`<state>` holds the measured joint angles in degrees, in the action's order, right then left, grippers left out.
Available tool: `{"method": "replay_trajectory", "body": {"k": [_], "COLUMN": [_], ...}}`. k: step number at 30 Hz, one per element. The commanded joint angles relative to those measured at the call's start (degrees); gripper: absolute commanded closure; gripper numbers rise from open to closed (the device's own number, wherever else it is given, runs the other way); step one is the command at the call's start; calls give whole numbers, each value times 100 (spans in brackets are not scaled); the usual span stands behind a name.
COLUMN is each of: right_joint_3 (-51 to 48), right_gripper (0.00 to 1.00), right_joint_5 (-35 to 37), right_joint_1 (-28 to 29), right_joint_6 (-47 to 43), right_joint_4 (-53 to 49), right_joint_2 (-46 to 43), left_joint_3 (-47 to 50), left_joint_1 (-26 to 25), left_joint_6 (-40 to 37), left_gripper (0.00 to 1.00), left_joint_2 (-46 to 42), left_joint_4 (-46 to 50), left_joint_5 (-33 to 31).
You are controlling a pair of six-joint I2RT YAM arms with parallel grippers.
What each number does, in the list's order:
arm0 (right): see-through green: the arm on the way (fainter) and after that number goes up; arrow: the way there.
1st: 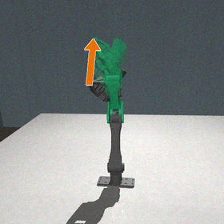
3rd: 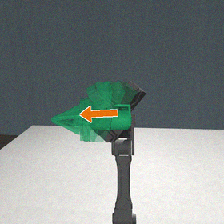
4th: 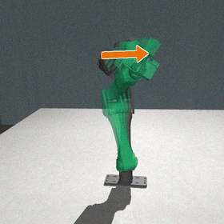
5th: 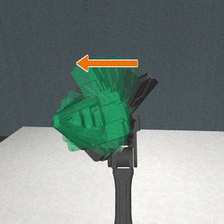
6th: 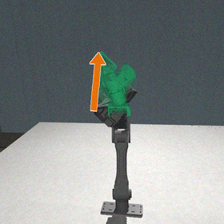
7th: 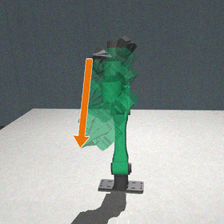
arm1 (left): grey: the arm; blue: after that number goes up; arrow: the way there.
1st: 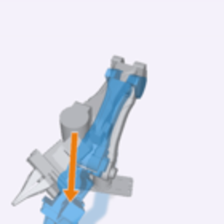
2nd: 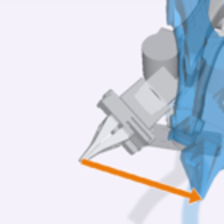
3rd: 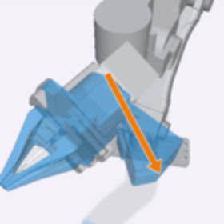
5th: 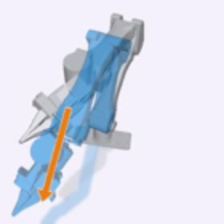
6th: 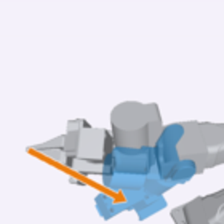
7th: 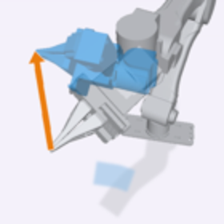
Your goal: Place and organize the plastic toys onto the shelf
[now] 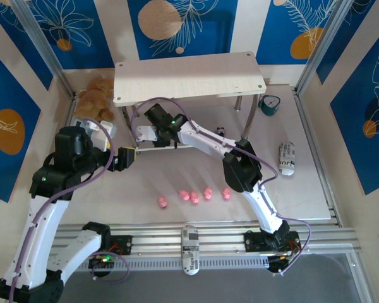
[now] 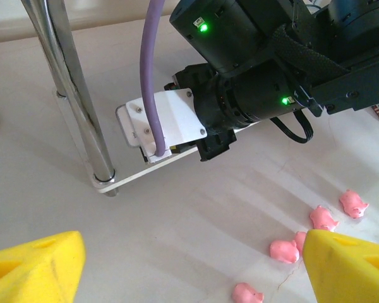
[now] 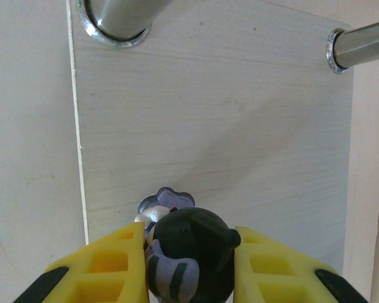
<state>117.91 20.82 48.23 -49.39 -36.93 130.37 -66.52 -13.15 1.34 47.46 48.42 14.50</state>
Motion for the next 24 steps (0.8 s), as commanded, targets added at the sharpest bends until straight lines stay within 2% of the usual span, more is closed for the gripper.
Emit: {"method": "replay_trajectory", "body": {"k": [1,21,23,24], "right_joint_3": [191,250,289,309], "right_gripper": [73,61,53,52], "right_joint_5": [-54,-64,-39,-27], "right_joint_1": [-28,23,37,38], "right_joint_6": [101,130,139,148], "right_joint_4": [-84,-64,-51,-51], "right_joint_2": [103,146,186,199], "left_joint_3": [60,139,133,139], "left_joint_1": [115,268,284,293], "left_joint_6": [-81,-99,-99,-107], "left_gripper": [12,13,13,13], "left_joint_2": [-9,-31,-35,-30], "left_joint_4": [-130,-158,-158,-149], "left_joint_5": [155,342,351,360]}}
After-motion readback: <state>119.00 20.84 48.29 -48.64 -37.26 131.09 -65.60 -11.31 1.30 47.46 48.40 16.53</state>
